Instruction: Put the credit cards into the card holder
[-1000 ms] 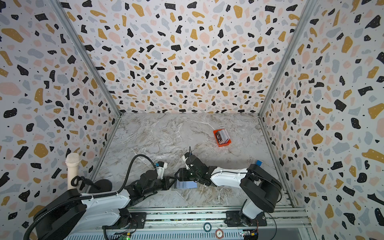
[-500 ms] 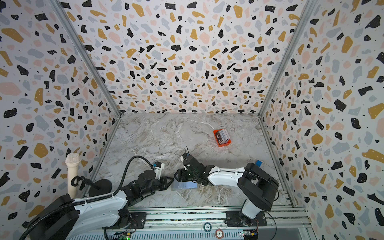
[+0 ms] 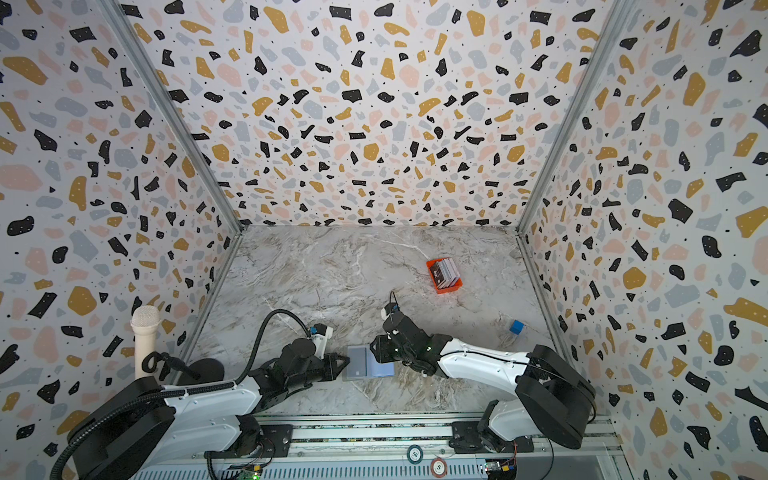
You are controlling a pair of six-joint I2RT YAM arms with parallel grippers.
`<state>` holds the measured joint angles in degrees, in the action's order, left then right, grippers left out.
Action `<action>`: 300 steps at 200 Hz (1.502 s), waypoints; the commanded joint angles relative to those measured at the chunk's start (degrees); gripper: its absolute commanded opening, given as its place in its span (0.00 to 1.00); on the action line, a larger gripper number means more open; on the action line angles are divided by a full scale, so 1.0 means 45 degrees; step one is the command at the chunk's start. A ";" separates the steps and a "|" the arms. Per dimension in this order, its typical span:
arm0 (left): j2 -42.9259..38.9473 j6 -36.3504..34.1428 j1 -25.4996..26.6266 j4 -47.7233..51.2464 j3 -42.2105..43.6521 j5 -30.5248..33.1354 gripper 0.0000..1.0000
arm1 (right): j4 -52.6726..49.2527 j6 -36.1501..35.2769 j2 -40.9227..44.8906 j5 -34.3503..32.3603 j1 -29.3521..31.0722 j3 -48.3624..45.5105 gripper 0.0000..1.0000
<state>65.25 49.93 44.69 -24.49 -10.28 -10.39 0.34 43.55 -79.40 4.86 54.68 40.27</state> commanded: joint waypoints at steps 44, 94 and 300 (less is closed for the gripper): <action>-0.1066 -0.0642 -0.0009 0.0592 -0.0586 0.0074 0.10 | -0.1706 -0.2425 -0.0470 -0.0287 -0.1505 0.1529 0.44; -0.1569 -0.0497 -0.0018 0.0293 -0.0185 0.0200 0.22 | -0.2964 -0.4517 -0.0863 -0.1870 -0.5269 0.3675 0.57; -0.1124 -0.0082 -0.0028 -0.0383 0.0382 0.0201 0.25 | -0.4605 -0.7999 -0.8393 0.0155 -1.0676 0.9940 0.99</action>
<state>59.55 49.12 44.69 -23.59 -8.62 -9.78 -17.61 9.26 -114.76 3.70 6.96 81.71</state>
